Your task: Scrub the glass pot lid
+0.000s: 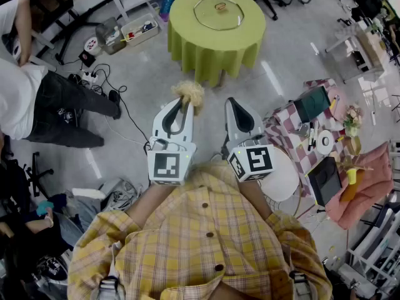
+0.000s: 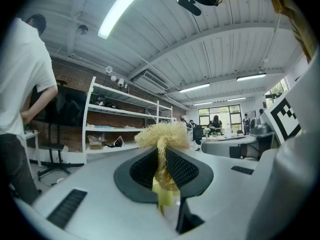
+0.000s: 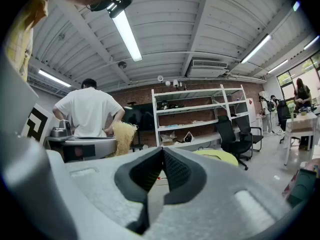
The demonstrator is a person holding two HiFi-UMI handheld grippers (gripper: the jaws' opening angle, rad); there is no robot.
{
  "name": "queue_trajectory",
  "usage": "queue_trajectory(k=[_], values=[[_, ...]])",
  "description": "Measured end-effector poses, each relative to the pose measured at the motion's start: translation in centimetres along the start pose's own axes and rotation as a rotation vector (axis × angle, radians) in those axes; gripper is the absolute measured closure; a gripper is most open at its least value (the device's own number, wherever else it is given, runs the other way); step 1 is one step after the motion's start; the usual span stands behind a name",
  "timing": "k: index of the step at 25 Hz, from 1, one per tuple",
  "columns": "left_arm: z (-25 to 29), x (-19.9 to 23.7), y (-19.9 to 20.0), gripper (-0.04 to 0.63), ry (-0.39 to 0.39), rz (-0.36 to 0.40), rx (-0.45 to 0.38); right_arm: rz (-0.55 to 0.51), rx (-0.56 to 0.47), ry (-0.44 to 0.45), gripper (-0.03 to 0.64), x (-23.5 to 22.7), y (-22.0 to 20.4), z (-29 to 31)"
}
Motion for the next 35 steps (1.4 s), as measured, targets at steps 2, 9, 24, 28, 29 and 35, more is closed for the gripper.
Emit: queue_trajectory(k=[2, 9, 24, 28, 29, 35], values=[[0.3, -0.9, 0.0, 0.541, 0.0, 0.001, 0.001, -0.005, 0.003, -0.002, 0.62, -0.8, 0.0, -0.4], [2.2, -3.8, 0.2, 0.541, 0.025, 0.001, 0.006, -0.01, -0.009, 0.028, 0.62, -4.0, 0.5, -1.6], [7.4, -9.8, -1.5, 0.541, 0.055, 0.014, 0.067, 0.059, 0.002, 0.038, 0.62, -12.9, -1.0, -2.8], [9.4, -8.6, -2.4, 0.541, 0.047, 0.017, 0.088, 0.069, 0.014, 0.035, 0.62, -13.7, -1.8, -0.8], [10.1, -8.1, -2.6, 0.541, 0.045, 0.016, 0.091, 0.075, 0.019, 0.032, 0.62, -13.9, -2.0, 0.0], [16.2, -2.4, -4.1, 0.541, 0.038, -0.027, 0.089, 0.08, 0.036, 0.012, 0.62, -15.9, -1.8, 7.8]])
Point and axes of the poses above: the fingertips, and each gripper's own axes: z forward along the fingers, x to its left, y out of its top, the point moved 1 cm from there along -z, backward along the fingers, and after that the axes turned 7 degrees about -y, right-handed, at the moved point
